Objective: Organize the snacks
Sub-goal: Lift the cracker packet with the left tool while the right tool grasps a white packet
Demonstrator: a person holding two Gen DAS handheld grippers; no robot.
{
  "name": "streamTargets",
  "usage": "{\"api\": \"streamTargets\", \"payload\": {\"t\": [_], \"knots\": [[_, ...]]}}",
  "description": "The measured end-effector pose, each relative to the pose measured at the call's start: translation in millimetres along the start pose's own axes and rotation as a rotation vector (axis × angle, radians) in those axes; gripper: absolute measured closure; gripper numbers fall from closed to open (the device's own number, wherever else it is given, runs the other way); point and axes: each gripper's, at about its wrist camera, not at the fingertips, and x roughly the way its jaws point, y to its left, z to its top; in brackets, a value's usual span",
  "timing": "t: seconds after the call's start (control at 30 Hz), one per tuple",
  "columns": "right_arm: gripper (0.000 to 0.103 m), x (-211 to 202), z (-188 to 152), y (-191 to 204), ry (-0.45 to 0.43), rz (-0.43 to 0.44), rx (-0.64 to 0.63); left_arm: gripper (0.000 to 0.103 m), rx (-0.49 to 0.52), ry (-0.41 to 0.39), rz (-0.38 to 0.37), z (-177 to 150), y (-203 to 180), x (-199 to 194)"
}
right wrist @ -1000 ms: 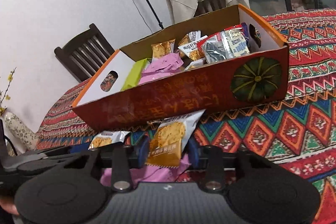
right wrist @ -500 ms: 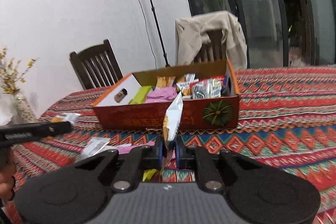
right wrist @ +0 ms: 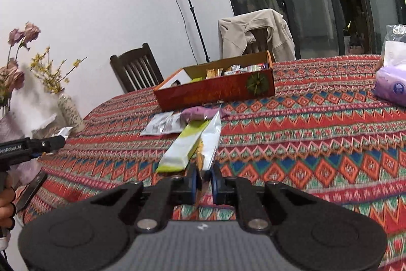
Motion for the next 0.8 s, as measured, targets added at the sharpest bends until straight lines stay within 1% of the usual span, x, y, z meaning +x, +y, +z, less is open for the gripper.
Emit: {"api": "streamTargets", "payload": {"t": [0.23, 0.43, 0.57, 0.67, 0.8], "knots": [[0.092, -19.3, -0.8, 15.8, -0.047, 0.019, -0.030, 0.061, 0.019, -0.043, -0.009, 3.0, -4.1, -19.9], [0.092, -12.9, 2.9, 15.6, -0.054, 0.036, -0.016, 0.061, 0.035, -0.049, 0.001, 10.1, -0.7, -18.0], [0.092, -2.6, 11.3, 10.8, -0.052, 0.060, -0.004, 0.061, 0.034, -0.052, -0.018, 24.6, 2.4, -2.4], [0.092, 11.7, 27.0, 8.2, -0.063, 0.082, -0.006, 0.061, 0.039, -0.053, -0.047, 39.5, 3.6, 14.5], [0.092, 33.4, 57.3, 2.7, -0.082, 0.116, -0.018, 0.061, 0.058, -0.066, -0.086, 75.1, 5.4, 50.6]]}}
